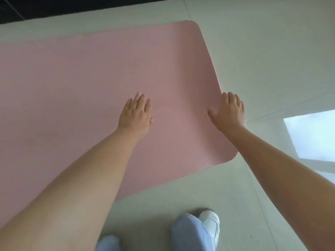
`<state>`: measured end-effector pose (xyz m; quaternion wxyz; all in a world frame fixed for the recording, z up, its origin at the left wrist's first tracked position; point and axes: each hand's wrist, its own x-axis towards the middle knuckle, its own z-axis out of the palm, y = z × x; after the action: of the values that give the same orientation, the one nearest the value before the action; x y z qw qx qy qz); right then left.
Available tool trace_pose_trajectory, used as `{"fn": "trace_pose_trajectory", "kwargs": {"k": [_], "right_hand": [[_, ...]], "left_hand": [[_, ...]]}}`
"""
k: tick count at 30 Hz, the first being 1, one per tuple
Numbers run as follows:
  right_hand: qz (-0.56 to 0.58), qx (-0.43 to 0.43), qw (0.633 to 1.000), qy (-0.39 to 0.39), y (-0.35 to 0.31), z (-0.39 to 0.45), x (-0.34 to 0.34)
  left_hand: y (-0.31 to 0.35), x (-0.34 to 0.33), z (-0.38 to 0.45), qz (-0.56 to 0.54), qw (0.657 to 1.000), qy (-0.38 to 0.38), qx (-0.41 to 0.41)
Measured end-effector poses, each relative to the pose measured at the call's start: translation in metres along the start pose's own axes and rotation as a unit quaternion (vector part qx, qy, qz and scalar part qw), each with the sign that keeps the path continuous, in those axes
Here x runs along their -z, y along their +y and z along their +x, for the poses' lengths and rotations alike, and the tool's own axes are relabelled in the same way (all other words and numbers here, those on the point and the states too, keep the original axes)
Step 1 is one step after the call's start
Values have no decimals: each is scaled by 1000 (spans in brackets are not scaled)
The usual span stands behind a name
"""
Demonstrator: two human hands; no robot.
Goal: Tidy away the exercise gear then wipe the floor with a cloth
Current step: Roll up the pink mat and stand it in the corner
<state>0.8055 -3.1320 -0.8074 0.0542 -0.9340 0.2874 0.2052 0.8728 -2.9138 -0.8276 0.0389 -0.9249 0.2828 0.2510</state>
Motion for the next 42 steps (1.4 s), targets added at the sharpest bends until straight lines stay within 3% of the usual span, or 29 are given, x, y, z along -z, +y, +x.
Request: {"fn": "trace_pose_trajectory", "kwargs": {"k": [6, 9, 13, 15, 17, 20, 22, 24, 26, 28, 30, 33, 37, 40, 42], "right_hand": [[138, -158, 978, 3, 31, 47, -43], [145, -95, 985, -19, 26, 43, -52], [249, 60, 963, -90, 11, 24, -63], [377, 72, 914, -130, 7, 11, -70], [414, 70, 898, -132, 5, 2, -82], [393, 88, 913, -72, -3, -6, -98], [404, 65, 910, -68, -8, -9, -100], [405, 1, 909, -102, -14, -10, -99], [343, -66, 927, -136, -22, -10, -99], [306, -108, 933, -156, -31, -10, -99], [308, -117, 932, -147, -37, -13, -99], [319, -63, 939, -115, -49, -29, -100], [377, 42, 924, -46, -61, -52, -106], [467, 47, 882, -40, -62, -46, -103], [481, 37, 873, -72, -66, -40, -102]], "left_hand": [[19, -72, 46, 39, 996, -69, -38], [27, -83, 49, 24, 995, -96, -31], [33, -74, 51, -186, 981, 37, 46], [34, -66, 55, -296, 945, 122, 64], [32, -58, 59, -353, 913, 199, 50], [26, -51, 63, -262, 907, 328, -18], [24, -51, 65, -203, 909, 359, -63], [25, -47, 64, -202, 926, 307, -83], [31, -44, 61, -262, 943, 206, -14], [35, -45, 64, -329, 935, 114, 68], [35, -44, 70, -418, 902, 40, 102], [33, -40, 74, -584, 798, -24, 145], [24, -45, 71, -656, 737, -7, 163], [4, -55, 61, -769, 615, -31, 171], [-13, -69, 50, -799, 571, -39, 185]]}}
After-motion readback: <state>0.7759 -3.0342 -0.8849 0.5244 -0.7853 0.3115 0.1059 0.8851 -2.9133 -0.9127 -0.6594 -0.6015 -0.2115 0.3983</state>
